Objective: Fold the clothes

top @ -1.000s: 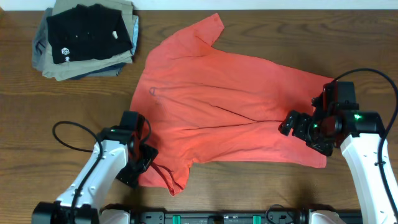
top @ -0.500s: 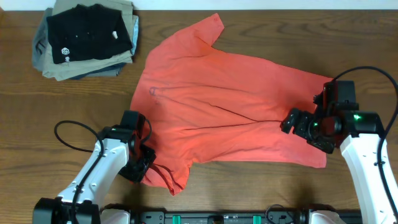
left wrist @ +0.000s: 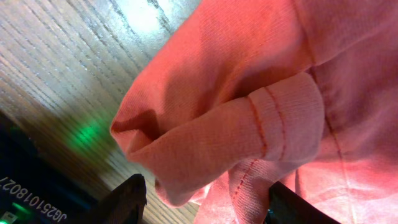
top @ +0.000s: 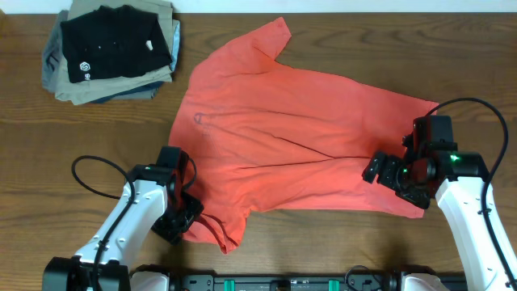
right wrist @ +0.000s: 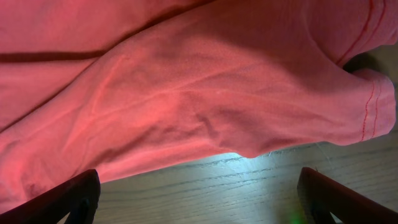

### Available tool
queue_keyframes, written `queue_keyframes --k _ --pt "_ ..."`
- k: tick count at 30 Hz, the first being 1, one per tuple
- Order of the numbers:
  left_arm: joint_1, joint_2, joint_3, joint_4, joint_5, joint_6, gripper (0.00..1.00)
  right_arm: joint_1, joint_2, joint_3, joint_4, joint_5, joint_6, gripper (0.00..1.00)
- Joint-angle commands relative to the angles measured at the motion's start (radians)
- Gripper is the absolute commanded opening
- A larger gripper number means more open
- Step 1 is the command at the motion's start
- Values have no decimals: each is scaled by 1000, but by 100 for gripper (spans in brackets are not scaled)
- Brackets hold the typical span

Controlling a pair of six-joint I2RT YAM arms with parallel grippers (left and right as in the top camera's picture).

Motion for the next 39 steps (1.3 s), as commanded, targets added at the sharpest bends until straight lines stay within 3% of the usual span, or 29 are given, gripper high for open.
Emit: queue_keyframes --k 1,10,17,24,31,35,39 --pt "0 4 -2 -16 -12 18 58 13 2 -6 3 9 15 99" --pt "0 -4 51 -52 2 48 55 13 2 -6 14 9 15 99" --pt "-1 -4 52 17 134 48 56 13 2 -6 35 5 15 99" --pt "-1 -2 32 110 133 47 56 13 2 -6 36 2 15 99" --pt "-1 -2 31 108 133 46 56 13 2 -6 29 2 15 99" --pt "-1 -2 31 77 103 79 55 13 2 -6 28 2 14 99" --pt "0 -2 31 -26 -30 79 55 13 2 -6 17 2 14 99"
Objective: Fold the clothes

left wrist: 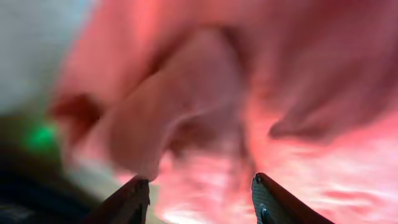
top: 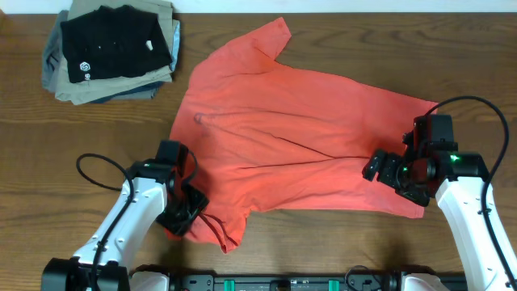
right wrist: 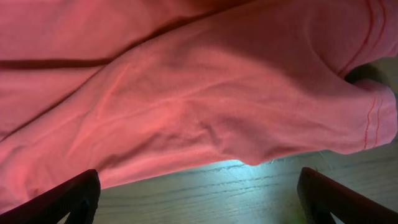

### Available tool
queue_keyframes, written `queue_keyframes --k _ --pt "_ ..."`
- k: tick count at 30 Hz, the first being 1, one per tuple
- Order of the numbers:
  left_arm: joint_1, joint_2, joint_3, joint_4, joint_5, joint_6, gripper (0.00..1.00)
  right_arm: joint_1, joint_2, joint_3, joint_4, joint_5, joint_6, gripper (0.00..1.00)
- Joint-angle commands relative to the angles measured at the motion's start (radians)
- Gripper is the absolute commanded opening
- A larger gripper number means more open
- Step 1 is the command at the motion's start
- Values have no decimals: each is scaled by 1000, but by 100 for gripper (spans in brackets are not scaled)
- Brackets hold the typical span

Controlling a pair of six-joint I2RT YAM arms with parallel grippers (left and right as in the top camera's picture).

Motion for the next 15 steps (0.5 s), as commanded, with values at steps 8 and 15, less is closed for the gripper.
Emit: queue_keyframes --k 8,15 --pt "0 -2 -1 -133 -249 18 56 13 2 -6 -6 2 14 99" --pt "0 -11 45 -195 -249 18 51 13 2 -6 -15 2 14 99"
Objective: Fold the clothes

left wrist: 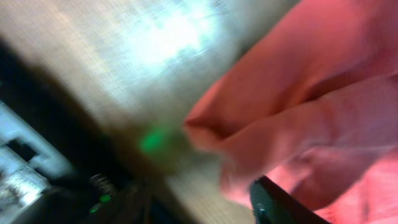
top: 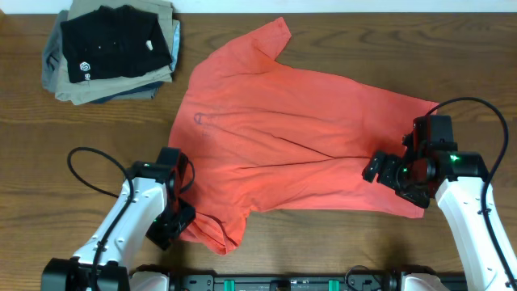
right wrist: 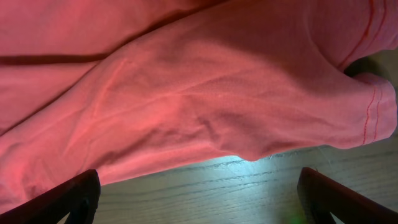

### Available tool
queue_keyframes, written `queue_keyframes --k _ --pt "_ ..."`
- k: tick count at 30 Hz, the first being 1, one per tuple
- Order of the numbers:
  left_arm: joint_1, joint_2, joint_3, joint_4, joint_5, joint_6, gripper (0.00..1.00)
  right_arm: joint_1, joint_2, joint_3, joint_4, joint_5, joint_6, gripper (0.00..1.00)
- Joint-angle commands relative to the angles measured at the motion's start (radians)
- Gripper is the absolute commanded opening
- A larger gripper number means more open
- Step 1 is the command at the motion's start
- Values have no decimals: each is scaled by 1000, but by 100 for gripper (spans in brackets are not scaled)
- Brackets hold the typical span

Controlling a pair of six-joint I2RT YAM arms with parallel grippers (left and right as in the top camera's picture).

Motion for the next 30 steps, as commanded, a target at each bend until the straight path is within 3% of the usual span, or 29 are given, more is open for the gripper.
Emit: queue_keyframes --k 1,10,18,30 --pt "0 -16 58 -42 -33 4 51 13 2 -4 -3 2 14 99" --pt "-15 -46 92 37 169 34 52 13 2 -4 21 1 15 99" --pt "-47 7 73 159 177 3 52 13 2 -5 19 2 14 99" --pt "-48 110 73 119 200 2 52 13 2 -4 15 2 14 99"
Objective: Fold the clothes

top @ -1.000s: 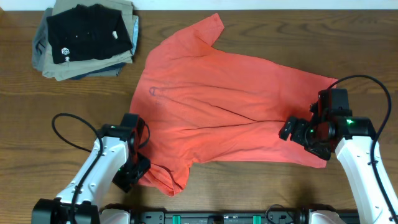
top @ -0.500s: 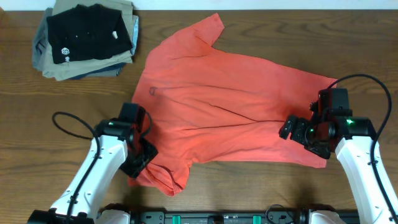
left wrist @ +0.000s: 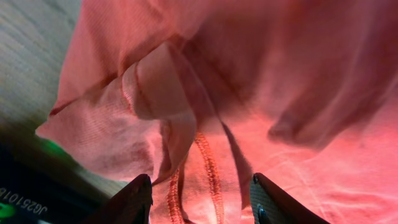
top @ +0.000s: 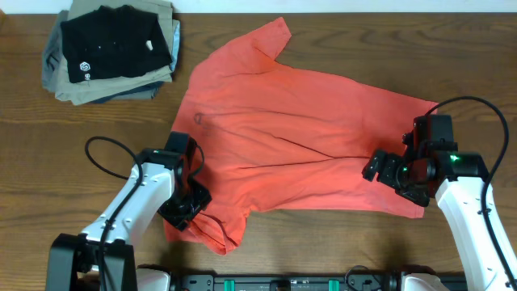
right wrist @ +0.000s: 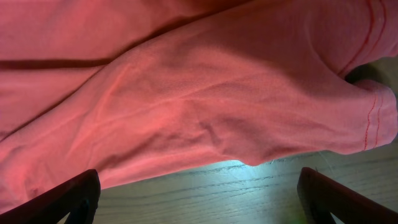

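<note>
An orange-red T-shirt [top: 299, 137] lies spread on the wooden table, collar to the left. My left gripper [top: 186, 207] sits low over its near sleeve, which is crumpled. In the left wrist view the left gripper [left wrist: 200, 182] is open, with bunched sleeve fabric [left wrist: 186, 118] and a stitched hem between the fingers [left wrist: 135, 199]. My right gripper [top: 396, 179] hovers at the shirt's near right hem corner. In the right wrist view the right gripper [right wrist: 199, 177] stands wide open over bare wood just off the hem [right wrist: 236, 149], holding nothing.
A stack of folded clothes [top: 109, 48], black on top over khaki and blue, sits at the back left corner. Bare wooden table [top: 81, 137] lies left of the shirt. The table's front edge [top: 307, 279] runs close behind both arms.
My left gripper has moved from the table just off the sleeve's left edge up and right onto the crumpled sleeve. The right gripper and hem look unchanged.
My left gripper, open, stood at the near sleeve, then further over it, then back off its left edge, and now sits over the bunched sleeve again. The sleeve has shifted slightly. The right gripper stayed open at the hem corner throughout.
</note>
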### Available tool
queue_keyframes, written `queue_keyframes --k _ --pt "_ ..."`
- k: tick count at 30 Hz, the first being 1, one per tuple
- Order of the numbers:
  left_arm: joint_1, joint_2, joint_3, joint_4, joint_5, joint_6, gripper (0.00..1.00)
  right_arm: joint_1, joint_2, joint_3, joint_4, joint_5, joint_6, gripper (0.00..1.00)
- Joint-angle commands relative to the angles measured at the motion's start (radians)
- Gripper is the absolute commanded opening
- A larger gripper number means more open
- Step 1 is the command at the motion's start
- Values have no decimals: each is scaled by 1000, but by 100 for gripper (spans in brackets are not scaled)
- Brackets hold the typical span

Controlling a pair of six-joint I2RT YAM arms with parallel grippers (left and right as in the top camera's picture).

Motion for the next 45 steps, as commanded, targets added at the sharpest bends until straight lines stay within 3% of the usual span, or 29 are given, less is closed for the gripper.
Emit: queue_keyframes --k 1,45 --pt "-3 7 -10 -23 6 -8 53 13 2 -5 -1 2 14 99" --pt "-3 39 -90 103 33 -31 52 13 2 -4 -13 2 14 99"
